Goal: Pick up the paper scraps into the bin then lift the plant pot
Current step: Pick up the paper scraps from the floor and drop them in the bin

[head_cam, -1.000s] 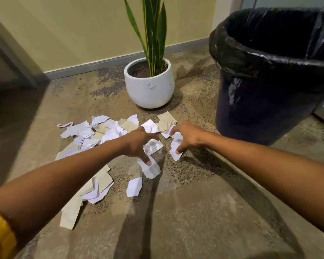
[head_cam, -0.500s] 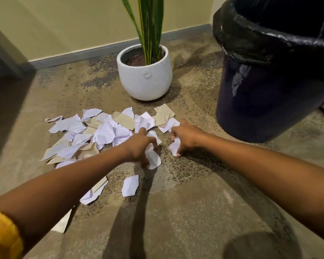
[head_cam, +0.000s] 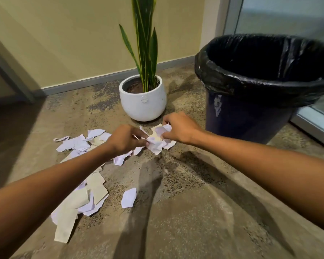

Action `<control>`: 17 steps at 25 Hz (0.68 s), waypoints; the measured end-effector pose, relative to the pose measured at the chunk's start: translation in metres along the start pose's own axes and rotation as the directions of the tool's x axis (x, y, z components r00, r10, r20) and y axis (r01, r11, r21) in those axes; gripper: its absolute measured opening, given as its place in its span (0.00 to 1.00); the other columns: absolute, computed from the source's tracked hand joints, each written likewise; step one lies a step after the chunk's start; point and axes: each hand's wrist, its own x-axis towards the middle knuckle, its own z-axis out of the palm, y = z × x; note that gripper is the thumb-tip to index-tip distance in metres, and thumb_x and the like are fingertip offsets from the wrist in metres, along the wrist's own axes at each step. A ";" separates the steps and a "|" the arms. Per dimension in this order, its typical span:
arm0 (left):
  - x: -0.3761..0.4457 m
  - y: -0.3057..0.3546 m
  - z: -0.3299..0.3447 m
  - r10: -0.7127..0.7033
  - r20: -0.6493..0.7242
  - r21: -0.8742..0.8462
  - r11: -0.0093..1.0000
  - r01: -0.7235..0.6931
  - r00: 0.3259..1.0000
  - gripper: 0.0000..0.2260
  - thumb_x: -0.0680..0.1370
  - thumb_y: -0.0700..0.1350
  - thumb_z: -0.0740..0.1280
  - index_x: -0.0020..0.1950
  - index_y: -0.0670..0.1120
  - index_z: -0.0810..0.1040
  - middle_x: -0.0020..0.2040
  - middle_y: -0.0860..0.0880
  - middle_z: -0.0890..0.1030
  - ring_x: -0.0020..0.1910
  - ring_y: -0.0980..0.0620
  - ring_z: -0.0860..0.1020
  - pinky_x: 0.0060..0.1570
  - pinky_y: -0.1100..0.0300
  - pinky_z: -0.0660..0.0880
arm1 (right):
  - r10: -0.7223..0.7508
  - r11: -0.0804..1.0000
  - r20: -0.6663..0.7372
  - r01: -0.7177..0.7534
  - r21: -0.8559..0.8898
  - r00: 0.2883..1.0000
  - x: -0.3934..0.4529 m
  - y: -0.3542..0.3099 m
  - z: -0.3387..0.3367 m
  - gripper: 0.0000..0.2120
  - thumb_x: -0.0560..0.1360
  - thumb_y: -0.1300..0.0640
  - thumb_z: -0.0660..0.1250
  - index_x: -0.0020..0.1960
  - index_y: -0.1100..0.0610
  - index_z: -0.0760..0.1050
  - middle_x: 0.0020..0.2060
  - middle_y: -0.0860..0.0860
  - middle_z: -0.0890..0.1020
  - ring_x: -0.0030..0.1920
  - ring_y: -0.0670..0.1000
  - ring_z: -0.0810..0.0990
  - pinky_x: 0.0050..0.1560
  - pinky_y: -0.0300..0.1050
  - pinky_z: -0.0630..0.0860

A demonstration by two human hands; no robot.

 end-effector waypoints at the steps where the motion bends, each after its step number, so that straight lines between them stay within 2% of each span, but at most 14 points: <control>1: -0.003 0.010 -0.009 -0.002 -0.052 -0.057 0.998 -0.001 0.999 0.09 0.72 0.45 0.72 0.51 0.45 0.84 0.39 0.46 0.83 0.30 0.60 0.77 0.35 0.68 0.72 | -0.026 0.999 -0.052 0.027 0.025 0.998 -0.001 -0.005 -0.012 0.10 0.72 0.52 0.70 0.39 0.53 0.69 0.41 0.53 0.75 0.45 0.57 0.76 0.40 0.45 0.68; 4: -0.007 0.043 -0.036 0.022 -0.185 -0.161 0.986 -0.052 0.983 0.09 0.74 0.43 0.70 0.53 0.45 0.83 0.39 0.48 0.83 0.36 0.51 0.80 0.43 0.57 0.78 | -0.080 0.991 -0.250 0.104 0.087 0.965 -0.008 -0.017 -0.056 0.07 0.73 0.52 0.68 0.48 0.53 0.74 0.47 0.54 0.80 0.49 0.57 0.77 0.44 0.46 0.71; 6: -0.002 0.065 -0.055 0.062 -0.259 -0.135 0.986 -0.100 0.964 0.10 0.74 0.44 0.70 0.54 0.45 0.82 0.39 0.47 0.83 0.37 0.48 0.82 0.45 0.54 0.79 | -0.071 0.988 -0.378 0.117 0.099 0.923 -0.016 -0.017 -0.088 0.06 0.74 0.52 0.67 0.46 0.51 0.71 0.42 0.51 0.78 0.46 0.55 0.76 0.42 0.45 0.67; 8: 0.007 0.088 -0.072 0.110 -0.333 -0.131 0.978 -0.161 0.936 0.11 0.75 0.44 0.69 0.55 0.43 0.82 0.40 0.44 0.83 0.34 0.48 0.80 0.43 0.55 0.79 | -0.031 0.988 -0.478 0.098 0.117 0.878 -0.023 -0.012 -0.120 0.07 0.74 0.51 0.67 0.44 0.51 0.70 0.40 0.50 0.77 0.42 0.53 0.75 0.41 0.44 0.65; 11: 0.019 0.130 -0.091 0.216 -0.414 -0.055 0.964 -0.262 0.884 0.12 0.75 0.44 0.68 0.57 0.42 0.81 0.39 0.48 0.81 0.27 0.62 0.76 0.32 0.67 0.74 | 0.094 0.987 -0.628 0.012 0.163 0.773 -0.030 0.008 -0.157 0.07 0.73 0.51 0.67 0.45 0.54 0.73 0.42 0.52 0.79 0.45 0.56 0.78 0.40 0.47 0.70; 13: 0.026 0.157 -0.097 0.275 -0.403 -0.016 0.952 -0.307 0.873 0.13 0.76 0.45 0.68 0.58 0.42 0.80 0.38 0.49 0.80 0.23 0.65 0.76 0.26 0.75 0.72 | 0.215 0.972 -0.671 -0.086 0.221 0.710 -0.034 0.025 -0.168 0.08 0.73 0.50 0.66 0.47 0.55 0.75 0.43 0.52 0.79 0.47 0.57 0.79 0.40 0.46 0.69; 14: 0.029 0.170 -0.097 0.303 -0.388 0.005 0.945 -0.327 0.870 0.13 0.76 0.45 0.68 0.59 0.41 0.80 0.39 0.49 0.80 0.25 0.65 0.77 0.27 0.75 0.73 | 0.273 0.958 -0.669 -0.133 0.254 0.692 -0.037 0.032 -0.171 0.08 0.74 0.50 0.66 0.48 0.54 0.75 0.44 0.52 0.80 0.48 0.57 0.79 0.41 0.45 0.68; 15: 0.032 0.181 -0.096 0.332 -0.372 0.024 0.937 -0.348 0.867 0.14 0.76 0.45 0.68 0.59 0.41 0.79 0.42 0.47 0.82 0.28 0.62 0.78 0.30 0.72 0.75 | 0.322 0.943 -0.657 -0.168 0.288 0.681 -0.039 0.039 -0.172 0.08 0.74 0.50 0.67 0.47 0.54 0.76 0.45 0.52 0.81 0.49 0.57 0.79 0.42 0.44 0.68; 17: 0.038 0.198 -0.090 0.373 -0.348 0.030 0.922 -0.387 0.860 0.13 0.76 0.43 0.67 0.59 0.40 0.79 0.49 0.43 0.84 0.38 0.50 0.82 0.41 0.58 0.81 | 0.389 0.916 -0.628 -0.209 0.342 0.674 -0.041 0.051 -0.173 0.05 0.73 0.51 0.68 0.45 0.51 0.76 0.48 0.52 0.82 0.50 0.55 0.80 0.45 0.45 0.73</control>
